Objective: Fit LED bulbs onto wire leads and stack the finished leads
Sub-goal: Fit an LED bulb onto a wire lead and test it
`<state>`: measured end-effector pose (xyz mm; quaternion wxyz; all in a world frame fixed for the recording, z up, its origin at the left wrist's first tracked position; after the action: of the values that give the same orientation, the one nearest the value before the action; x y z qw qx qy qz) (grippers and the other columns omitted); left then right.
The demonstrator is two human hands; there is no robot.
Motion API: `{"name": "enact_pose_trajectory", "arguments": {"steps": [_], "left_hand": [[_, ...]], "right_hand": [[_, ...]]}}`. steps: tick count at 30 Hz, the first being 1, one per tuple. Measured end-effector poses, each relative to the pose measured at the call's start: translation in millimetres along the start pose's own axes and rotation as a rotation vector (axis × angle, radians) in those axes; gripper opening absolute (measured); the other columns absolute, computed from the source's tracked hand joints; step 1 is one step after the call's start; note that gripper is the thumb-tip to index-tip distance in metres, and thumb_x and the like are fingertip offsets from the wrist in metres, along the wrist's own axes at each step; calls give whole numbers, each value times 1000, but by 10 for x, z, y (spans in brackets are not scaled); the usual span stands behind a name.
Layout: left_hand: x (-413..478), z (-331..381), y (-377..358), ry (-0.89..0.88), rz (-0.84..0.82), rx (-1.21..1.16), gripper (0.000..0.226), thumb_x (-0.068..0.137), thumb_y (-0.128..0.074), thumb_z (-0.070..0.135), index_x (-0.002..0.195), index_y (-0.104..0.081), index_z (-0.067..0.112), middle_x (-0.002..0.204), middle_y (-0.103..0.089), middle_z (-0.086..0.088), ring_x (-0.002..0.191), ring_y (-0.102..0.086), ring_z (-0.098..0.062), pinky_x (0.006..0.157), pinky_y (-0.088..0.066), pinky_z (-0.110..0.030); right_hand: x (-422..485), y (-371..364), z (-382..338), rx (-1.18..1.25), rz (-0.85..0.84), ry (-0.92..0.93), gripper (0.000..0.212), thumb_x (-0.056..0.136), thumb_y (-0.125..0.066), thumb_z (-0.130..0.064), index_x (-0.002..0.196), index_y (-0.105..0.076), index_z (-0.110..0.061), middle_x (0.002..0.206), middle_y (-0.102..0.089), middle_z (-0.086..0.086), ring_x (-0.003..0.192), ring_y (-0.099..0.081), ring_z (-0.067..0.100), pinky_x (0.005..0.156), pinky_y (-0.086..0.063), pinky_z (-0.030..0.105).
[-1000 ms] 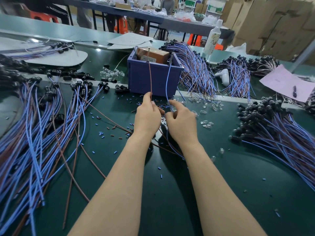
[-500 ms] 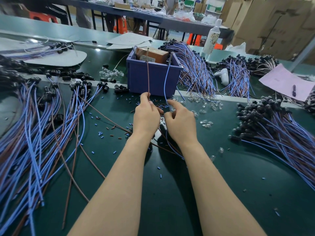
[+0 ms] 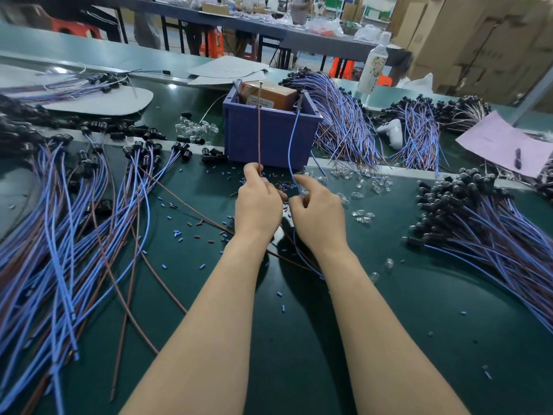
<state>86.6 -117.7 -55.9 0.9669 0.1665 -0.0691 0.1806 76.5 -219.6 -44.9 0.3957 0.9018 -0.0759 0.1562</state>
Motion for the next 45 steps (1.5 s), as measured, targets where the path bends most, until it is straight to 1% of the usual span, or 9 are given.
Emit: {"name": "enact_pose_trajectory", "arguments": {"steps": [13,23,27,31,35,38,40,42,45], "left_hand": [[2,1,36,11,3,-53,22,100,-28,13,121,-36,13,76,-67,3,81,-60,-28,83,-50,-44],[34,98,96,15,-53,-245,20,99,-45,19,88,-61,18,92,-69,-3,93,-64,-20,92,-50,-38],[56,160,234,9,159,-409,25,101,-41,15,82,-58,17,72,-63,4,68,-58,-5,72,-48,-21],[138,154,543,58,496,-693,30,103,-33,14,79,-52,18,66,-65,6,52,-54,2,59,-42,-11],[185,82,743,171,706,-873,15,103,-32,9,102,-47,9,91,-67,-9,70,-59,-11,66,-47,-13],[176,-10,816,260,786,-605,55,99,-42,10,147,-16,5,151,-29,-16,137,-35,-22,113,-27,-25],[104,66,818,173,848,-156,71,95,-50,17,150,-7,4,158,-5,-18,147,-7,-26,116,-2,-37],[24,236,704,-147,822,177,62,90,-52,20,146,-29,9,155,-15,-23,145,-13,-32,115,-6,-44],[-21,368,324,-460,265,206,32,92,-52,19,121,-62,11,127,-59,-10,121,-52,-26,103,-36,-32]], "right_hand": [[-2,3,1,2,-5,2,42,88,-49,-16,129,-55,-23,85,-66,6,88,-59,28,80,-46,35],[-40,-25,-104,202,-108,80,24,86,-53,-13,107,-65,-17,87,-71,4,81,-64,22,79,-50,33],[-39,11,-173,254,-306,95,14,91,-58,-30,95,-66,-19,74,-67,-2,70,-60,15,73,-49,31],[-56,103,-146,-143,-662,122,23,80,-71,-43,89,-62,-24,79,-61,-8,73,-57,10,66,-45,26],[-28,190,-78,-287,-690,119,6,86,-66,-25,84,-60,-24,73,-54,-10,69,-51,11,58,-37,23],[27,306,29,-114,-555,4,4,90,-61,-27,89,-65,-26,74,-62,-7,67,-56,10,60,-40,19],[41,362,66,37,-533,-38,12,93,-57,-24,90,-68,-27,65,-63,-8,54,-54,4,52,-41,15],[29,336,32,116,-559,-18,18,94,-55,-17,89,-68,-28,59,-60,-8,48,-50,5,51,-41,17],[-9,225,-27,293,-535,-40,14,93,-55,-8,94,-66,-15,63,-60,0,50,-46,10,52,-41,20]]}}
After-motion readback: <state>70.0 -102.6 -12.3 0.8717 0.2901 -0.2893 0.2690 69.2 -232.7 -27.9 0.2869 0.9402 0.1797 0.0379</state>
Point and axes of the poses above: each hand's wrist, its own x-axis towards the middle knuckle, its own y-axis out of the back of the hand, z = x × y, the point moved 2 cm from there along x, towards the middle knuckle
